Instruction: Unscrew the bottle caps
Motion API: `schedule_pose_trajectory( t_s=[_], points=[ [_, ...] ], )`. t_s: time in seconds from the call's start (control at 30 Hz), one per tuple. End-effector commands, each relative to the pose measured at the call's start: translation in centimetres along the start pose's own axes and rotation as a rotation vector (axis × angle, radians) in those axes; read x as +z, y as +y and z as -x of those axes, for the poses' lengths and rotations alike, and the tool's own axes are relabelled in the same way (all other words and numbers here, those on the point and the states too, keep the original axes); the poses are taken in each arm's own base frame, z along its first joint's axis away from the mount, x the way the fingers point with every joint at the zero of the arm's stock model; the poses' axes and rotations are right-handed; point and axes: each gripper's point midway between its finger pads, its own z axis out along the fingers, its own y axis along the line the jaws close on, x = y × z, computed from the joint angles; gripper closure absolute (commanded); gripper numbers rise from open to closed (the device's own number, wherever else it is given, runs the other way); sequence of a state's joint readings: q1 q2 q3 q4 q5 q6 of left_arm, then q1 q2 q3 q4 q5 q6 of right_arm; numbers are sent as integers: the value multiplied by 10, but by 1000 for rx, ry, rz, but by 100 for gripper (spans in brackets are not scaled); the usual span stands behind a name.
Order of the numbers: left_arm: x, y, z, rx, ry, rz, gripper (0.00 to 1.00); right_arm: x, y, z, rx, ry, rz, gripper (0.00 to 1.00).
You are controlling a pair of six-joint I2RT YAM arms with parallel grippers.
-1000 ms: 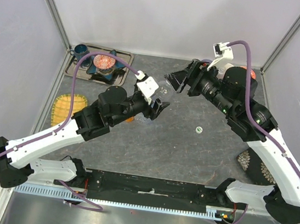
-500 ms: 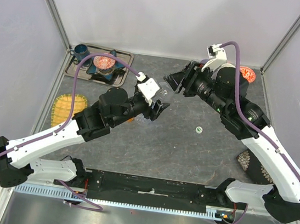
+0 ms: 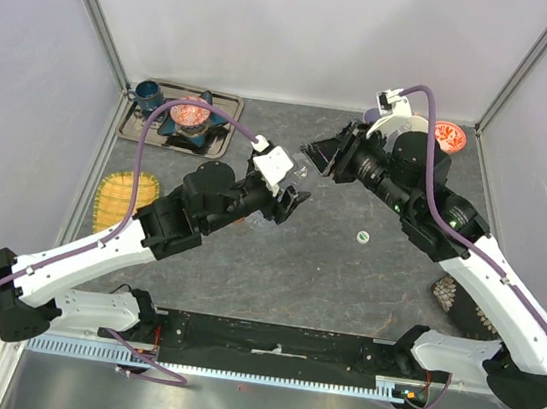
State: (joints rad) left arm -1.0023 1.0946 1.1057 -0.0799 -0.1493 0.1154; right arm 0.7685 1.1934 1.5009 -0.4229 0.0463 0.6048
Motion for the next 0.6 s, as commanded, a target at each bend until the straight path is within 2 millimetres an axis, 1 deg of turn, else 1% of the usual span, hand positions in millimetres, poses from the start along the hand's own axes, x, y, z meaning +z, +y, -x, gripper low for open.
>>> schedule_pose_trajectory(
  t_s=[0.0,0.03,0.1,0.13,0.17,0.2,0.23,0.27,0.3,0.33,0.37,0.4,0.43,0.47,0.5,0.53,0.57],
  points=[
    [-8,-2,28,4,-100,-26,68,-13,-3,17,-45,-82,-14,100],
    [-9,-11,29,-1,-106,-76,68,-14,0,17,-57,-81,8,100],
    [-13,-22,31,-8,-109,-146,70,-22,8,26,-82,-119,52,100],
    [-20,-41,35,-17,-125,-255,71,-28,13,30,-118,-136,78,100],
    [-24,-48,37,-25,-127,-308,71,-32,20,34,-133,-149,117,100],
    [-33,-68,41,-42,-140,-435,71,-35,24,36,-148,-159,139,100],
    [-41,-77,45,-53,-151,-507,71,-42,31,38,-181,-170,175,100],
    [-47,-85,48,-68,-159,-573,71,-47,40,37,-198,-161,227,100],
    [-61,-97,54,-109,-163,-696,71,-51,47,40,-219,-176,268,100],
    [-66,-101,58,-123,-175,-748,71,-59,54,41,-238,-185,309,100],
    [-72,-104,61,-140,-176,-801,71,-66,65,38,-271,-176,380,100],
    [-85,-109,65,-171,-173,-899,71,-73,74,41,-293,-198,432,100],
    [-90,-110,73,-173,-198,-946,71,-83,82,39,-314,-200,485,100],
    [-93,-111,72,-188,-189,-993,71,-89,88,38,-345,-202,530,100],
    [-103,-112,70,-232,-149,-1076,71,-99,100,33,-368,-185,613,100],
    [-103,-110,74,-223,-170,-1112,71,-108,107,32,-382,-184,658,100],
    [-113,-112,69,-271,-115,-1186,70,-121,118,24,-411,-153,748,100]
  ],
)
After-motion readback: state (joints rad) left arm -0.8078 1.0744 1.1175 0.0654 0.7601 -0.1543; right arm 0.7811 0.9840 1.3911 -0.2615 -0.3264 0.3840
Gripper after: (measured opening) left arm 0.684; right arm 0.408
